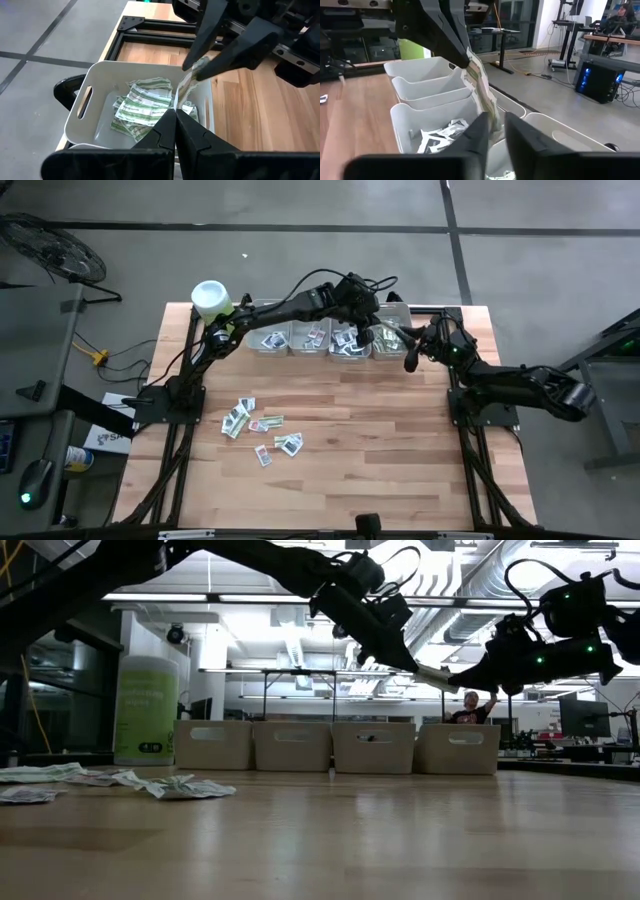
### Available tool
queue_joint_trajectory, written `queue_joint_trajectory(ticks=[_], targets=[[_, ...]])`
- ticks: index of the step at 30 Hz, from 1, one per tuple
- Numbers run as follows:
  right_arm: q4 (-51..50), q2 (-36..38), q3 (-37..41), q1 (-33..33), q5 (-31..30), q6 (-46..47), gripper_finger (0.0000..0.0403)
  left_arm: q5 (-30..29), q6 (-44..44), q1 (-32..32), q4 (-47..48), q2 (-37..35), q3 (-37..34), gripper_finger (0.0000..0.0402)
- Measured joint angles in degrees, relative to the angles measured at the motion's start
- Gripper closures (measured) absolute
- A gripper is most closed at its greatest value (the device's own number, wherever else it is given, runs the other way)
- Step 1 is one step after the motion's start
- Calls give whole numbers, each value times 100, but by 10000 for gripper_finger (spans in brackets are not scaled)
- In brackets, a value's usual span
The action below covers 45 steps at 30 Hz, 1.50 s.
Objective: Pick & Place First Aid Supplies
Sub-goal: Put the bandage into the right gray bin, then put the towelette pack into the middle right gray bin
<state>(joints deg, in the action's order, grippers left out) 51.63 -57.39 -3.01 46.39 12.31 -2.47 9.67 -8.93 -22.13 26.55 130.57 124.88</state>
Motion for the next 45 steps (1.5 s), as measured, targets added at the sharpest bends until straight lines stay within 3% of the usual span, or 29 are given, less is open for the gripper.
queue_joint_trajectory(ticks=[4,11,16,23,27,33,39,45], targets=[[6,0,-2,0,5,-52,393,0,0,0,2,1,0,401],[-70,2,-4,0,-202,-1,400,-29,-244,0,97,1,0,381],[-298,2,-4,13,-657,10,401,-235,-433,0,329,-28,-2,320],[-1357,2,-318,13,-932,306,402,-985,-433,0,1732,-301,2,240],[-2098,-44,-659,13,-1100,397,402,-1026,-435,2,2604,-368,0,235],[-2381,-87,-828,15,-1352,519,401,-1025,-362,2,3697,-368,0,235],[-2429,-87,-828,15,-1323,499,371,-1027,-204,2,4081,-435,-7,235],[-2432,-87,-828,13,-1306,451,279,-1046,18,16,4519,-527,-2,235]])
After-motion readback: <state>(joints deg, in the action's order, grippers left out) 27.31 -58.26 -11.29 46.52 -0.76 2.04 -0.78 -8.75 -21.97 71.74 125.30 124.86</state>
